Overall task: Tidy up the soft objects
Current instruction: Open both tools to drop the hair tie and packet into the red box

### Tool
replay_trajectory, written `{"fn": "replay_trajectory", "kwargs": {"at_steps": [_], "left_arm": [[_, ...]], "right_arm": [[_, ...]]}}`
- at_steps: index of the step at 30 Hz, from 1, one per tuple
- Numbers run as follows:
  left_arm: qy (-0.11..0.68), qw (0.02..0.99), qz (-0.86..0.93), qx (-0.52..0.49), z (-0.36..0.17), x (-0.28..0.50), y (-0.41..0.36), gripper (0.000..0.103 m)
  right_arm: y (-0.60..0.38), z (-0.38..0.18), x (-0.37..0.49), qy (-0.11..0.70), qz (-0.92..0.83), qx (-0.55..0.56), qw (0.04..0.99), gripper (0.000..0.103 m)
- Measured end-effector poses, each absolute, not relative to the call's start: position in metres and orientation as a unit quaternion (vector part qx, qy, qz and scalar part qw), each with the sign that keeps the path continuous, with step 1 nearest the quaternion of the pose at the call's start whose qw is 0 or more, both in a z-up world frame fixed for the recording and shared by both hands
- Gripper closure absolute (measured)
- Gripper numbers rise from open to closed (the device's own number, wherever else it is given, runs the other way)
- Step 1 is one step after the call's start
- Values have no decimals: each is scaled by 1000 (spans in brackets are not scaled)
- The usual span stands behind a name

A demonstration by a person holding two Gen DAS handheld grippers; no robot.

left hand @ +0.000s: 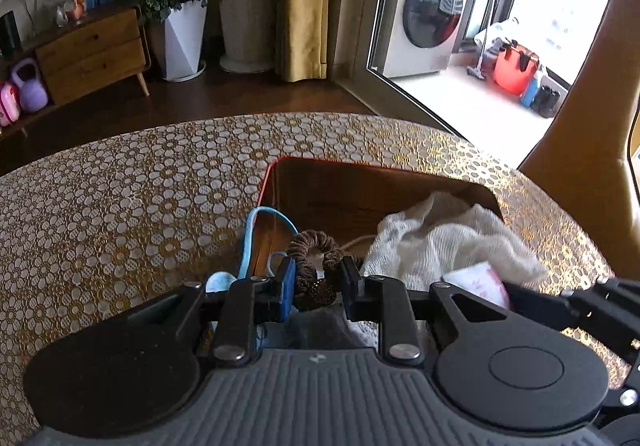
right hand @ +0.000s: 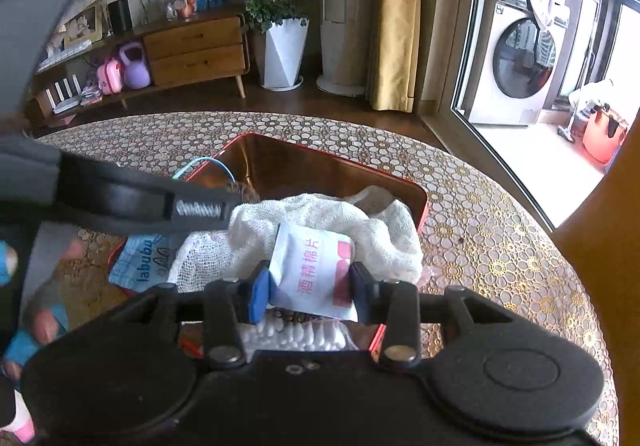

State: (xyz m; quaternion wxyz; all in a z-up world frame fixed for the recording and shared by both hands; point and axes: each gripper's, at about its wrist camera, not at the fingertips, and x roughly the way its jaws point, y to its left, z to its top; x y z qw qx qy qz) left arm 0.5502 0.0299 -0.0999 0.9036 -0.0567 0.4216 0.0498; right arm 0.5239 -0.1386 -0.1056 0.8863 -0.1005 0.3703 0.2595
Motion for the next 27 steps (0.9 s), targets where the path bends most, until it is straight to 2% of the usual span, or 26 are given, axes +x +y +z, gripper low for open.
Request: {"fn": "replay_trajectory", "kwargs": {"at_steps": [5,7,9,11,15,17,21,24,27], "left_arm": [[427,901,55,-50,-104,549,27,76],[426,901,58,-50,-103,547,27,69],[425,902,62,-53,-100,545,27,47],[415,906,60,-60,-96,541,28,42],[409,909,62,-61,-87,536,25,42],[404,911,61,-60,-80,532,24,41],[393,915,58,-63,-67,521,24,36],[386,918,56,-70,-55,511,24,35],[378,922,58,-66,-44,499,24,35]], "right_arm": [[-142,-106,518,361,258,-103,890,59],[-143,-105,516,360,257,-103,891,57],[-143,-104,515,360,257,-103,891,56],[-142,-102,514,358,258,-104,891,54],[-145,-93,508,348,257,-102,896,51],[-147,-89,504,344,258,-103,897,42],[-151,-80,494,337,259,-106,899,40],[-155,-71,486,335,259,-97,901,39],[-162,-61,477,330,258,-88,904,32]]}}
